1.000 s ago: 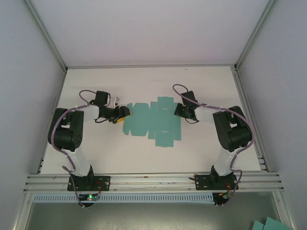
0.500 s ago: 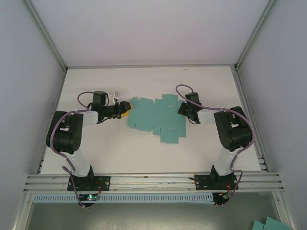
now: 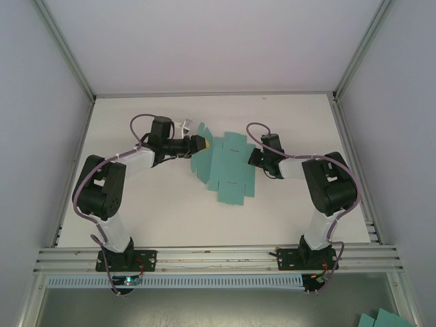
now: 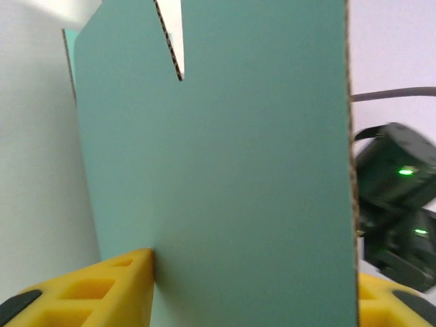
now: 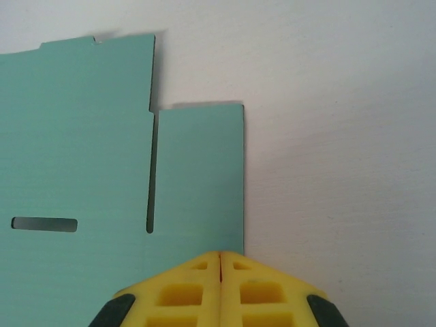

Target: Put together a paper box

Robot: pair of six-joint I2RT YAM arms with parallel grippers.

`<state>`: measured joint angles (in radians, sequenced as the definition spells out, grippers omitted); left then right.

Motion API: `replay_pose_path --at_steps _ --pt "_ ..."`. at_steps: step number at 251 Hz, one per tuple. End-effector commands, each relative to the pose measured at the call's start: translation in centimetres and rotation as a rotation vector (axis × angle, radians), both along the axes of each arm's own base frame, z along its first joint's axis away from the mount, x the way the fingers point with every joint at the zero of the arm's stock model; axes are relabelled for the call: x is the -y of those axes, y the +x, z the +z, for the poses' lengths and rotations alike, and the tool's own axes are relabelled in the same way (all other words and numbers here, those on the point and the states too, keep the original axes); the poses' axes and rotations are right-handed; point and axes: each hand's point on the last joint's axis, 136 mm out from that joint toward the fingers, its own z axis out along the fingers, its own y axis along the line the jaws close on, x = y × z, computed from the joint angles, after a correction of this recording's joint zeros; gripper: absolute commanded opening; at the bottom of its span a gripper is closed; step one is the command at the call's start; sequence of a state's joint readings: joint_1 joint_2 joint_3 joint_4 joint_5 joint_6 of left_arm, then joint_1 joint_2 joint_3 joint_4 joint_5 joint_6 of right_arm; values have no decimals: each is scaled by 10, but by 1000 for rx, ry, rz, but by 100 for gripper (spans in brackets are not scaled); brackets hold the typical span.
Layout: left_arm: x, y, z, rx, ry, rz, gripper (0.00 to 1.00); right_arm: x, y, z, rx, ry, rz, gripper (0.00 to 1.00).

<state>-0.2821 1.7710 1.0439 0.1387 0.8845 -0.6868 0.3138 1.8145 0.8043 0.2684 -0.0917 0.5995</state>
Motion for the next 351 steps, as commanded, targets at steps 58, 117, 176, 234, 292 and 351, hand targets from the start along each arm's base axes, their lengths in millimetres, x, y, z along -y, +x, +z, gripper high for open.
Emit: replay_pose_path --at_steps 58,117,176,234,292,351 --pt "-39 -31 -10 18 482 51 40 4 -84 -52 -342 -23 78 11" --pt "-34 -34 18 84 434 29 2 17 -70 7 -222 -64 61 28" --pt "-22 -43 102 286 245 26 0 37 -76 85 -4 26 96 65" --pt "-27 -67 189 417 15 58 0 21 -96 171 279 291 276 88" --pt "-35 -104 233 551 -58 41 0 1 -115 219 465 406 432 85" --pt "-38 -122 247 592 -105 35 0 -15 -130 241 523 545 544 76"
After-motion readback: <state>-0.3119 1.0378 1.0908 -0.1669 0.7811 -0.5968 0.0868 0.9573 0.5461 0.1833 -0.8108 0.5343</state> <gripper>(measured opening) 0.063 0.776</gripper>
